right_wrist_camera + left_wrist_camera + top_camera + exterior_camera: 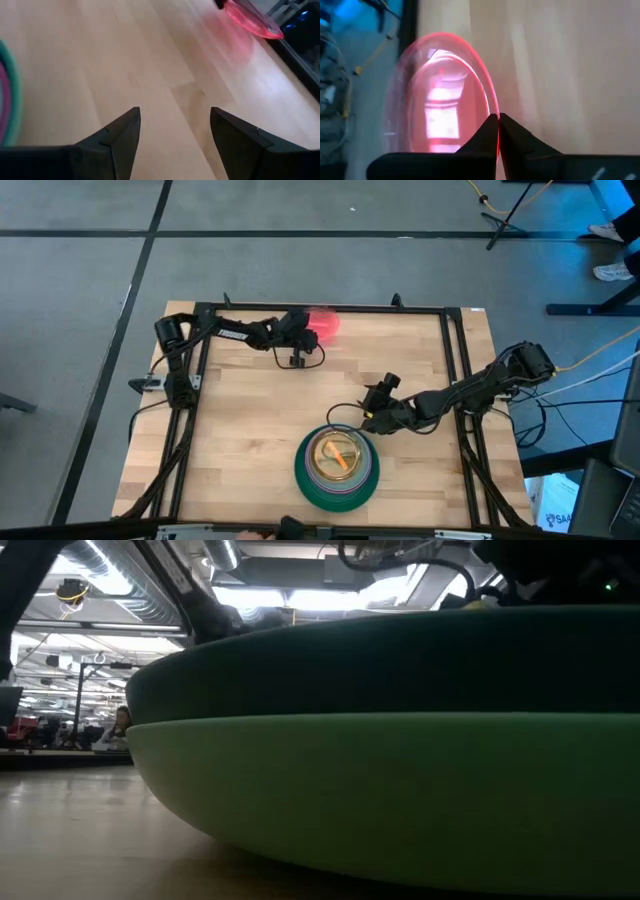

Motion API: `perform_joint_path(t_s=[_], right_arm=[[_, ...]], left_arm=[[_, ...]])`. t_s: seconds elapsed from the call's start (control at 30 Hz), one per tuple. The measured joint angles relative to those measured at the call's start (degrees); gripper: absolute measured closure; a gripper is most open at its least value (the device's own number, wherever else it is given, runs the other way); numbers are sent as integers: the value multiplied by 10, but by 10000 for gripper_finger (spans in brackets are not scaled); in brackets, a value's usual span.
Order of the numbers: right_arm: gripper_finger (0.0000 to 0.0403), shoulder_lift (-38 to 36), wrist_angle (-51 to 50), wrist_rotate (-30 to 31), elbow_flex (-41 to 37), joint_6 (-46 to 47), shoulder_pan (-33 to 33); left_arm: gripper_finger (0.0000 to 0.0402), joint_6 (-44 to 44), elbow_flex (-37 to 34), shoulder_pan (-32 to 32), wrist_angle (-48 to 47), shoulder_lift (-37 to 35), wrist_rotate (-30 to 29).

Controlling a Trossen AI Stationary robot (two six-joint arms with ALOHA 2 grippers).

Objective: Stack plastic plates
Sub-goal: Stack the light pink transparent plate on top of the orange transparent plate

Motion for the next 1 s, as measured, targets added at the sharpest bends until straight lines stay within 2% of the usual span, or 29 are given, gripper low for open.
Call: perform_joint_path(t_s=[0.23,0.5,0.73,1.0], right_arm=[[172,0,19,-26,0,45,37],[172,0,21,-28,1,135,143],[172,0,20,-32,1,212,230],[172,0,19,-34,1,296,288]], left_arm=[[400,-36,0,-82,-11,-83,-55],[400,-94,0,-203,-57,-156,-48],[400,-156,1,-342,-52,-155,6],[400,-247,1,-479,-38,-136,10]])
